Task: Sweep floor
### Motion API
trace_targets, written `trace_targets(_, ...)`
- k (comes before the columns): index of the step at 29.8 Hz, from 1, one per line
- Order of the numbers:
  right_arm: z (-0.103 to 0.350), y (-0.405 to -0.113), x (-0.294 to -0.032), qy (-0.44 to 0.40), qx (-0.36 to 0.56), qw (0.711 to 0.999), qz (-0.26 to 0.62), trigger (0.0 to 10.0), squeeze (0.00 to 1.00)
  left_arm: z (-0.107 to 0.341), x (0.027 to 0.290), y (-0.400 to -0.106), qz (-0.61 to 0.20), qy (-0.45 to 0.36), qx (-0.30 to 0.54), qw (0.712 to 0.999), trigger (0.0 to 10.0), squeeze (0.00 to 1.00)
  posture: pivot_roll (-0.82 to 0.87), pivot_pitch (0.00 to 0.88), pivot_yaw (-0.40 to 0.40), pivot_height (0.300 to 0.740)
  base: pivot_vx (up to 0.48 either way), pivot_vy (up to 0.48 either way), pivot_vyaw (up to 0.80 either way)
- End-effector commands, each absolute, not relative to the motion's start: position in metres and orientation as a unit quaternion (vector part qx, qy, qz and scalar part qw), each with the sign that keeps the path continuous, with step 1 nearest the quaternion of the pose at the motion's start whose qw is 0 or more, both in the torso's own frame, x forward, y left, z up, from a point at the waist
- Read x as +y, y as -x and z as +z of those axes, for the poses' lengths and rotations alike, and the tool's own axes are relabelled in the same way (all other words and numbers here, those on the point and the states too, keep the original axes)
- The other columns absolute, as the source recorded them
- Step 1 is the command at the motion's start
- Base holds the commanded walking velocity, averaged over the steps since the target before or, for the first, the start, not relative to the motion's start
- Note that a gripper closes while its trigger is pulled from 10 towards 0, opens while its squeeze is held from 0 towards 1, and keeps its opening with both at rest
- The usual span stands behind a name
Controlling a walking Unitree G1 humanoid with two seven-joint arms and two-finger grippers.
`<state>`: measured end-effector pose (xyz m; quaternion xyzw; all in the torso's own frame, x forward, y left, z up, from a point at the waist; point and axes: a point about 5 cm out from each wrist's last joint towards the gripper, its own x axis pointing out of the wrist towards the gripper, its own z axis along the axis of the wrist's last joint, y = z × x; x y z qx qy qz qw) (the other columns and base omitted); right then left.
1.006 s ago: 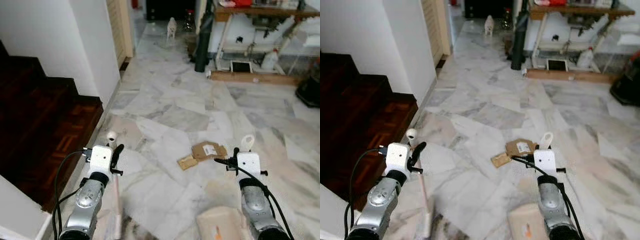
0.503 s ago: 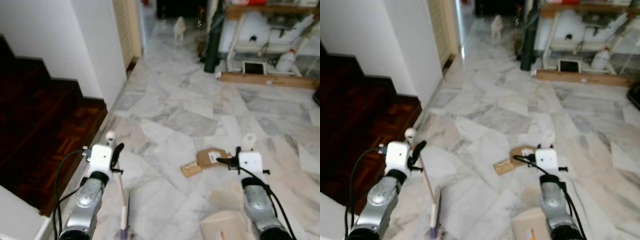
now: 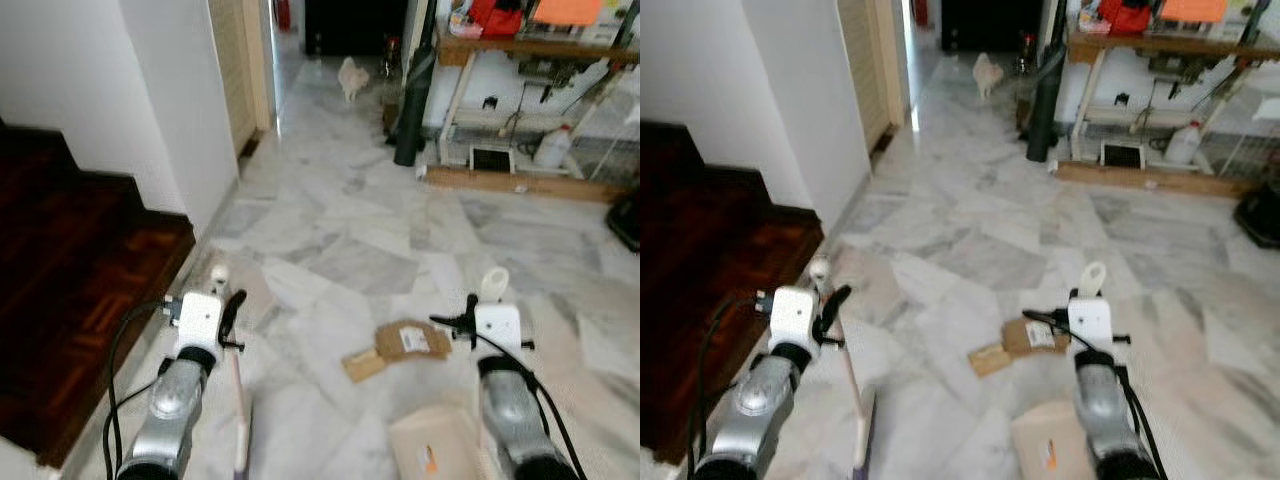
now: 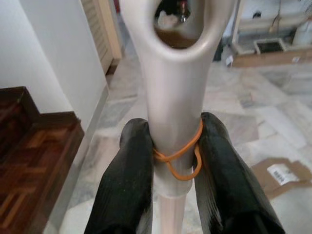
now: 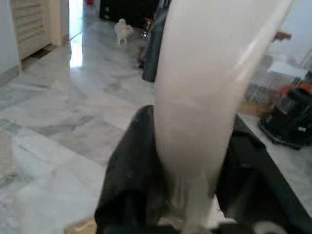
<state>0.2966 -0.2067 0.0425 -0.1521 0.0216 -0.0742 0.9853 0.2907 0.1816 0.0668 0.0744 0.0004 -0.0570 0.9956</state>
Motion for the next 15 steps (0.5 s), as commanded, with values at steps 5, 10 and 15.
trace_targets(5, 0.0475, -0.2979, -0.2128, 0.148, 0.012, 0.985, -0.086, 10.0, 0.0, 0.0773, 0.1788, -0.2965, -0.06, -0.079, -0.022, 0.995, 10.0, 0.0, 0.07, 0.0, 0.025, 0.74, 0.307, 0.0, 0.0)
trace_targets(10, 0.0473, -0.2982, -0.2127, 0.146, 0.013, 0.985, -0.088, 10.0, 0.0, 0.0774, 0.1788, -0.2967, -0.06, -0.079, -0.022, 0.995, 10.0, 0.0, 0.07, 0.0, 0.026, 0.74, 0.305, 0.0, 0.0)
trace_targets(15, 0.0463, -0.298, -0.2137, 0.138, 0.018, 0.986, -0.095, 10.0, 0.0, 0.0778, 0.1791, -0.2969, -0.06, -0.079, -0.022, 0.995, 10.0, 0.0, 0.07, 0.0, 0.026, 0.74, 0.304, 0.0, -0.37)
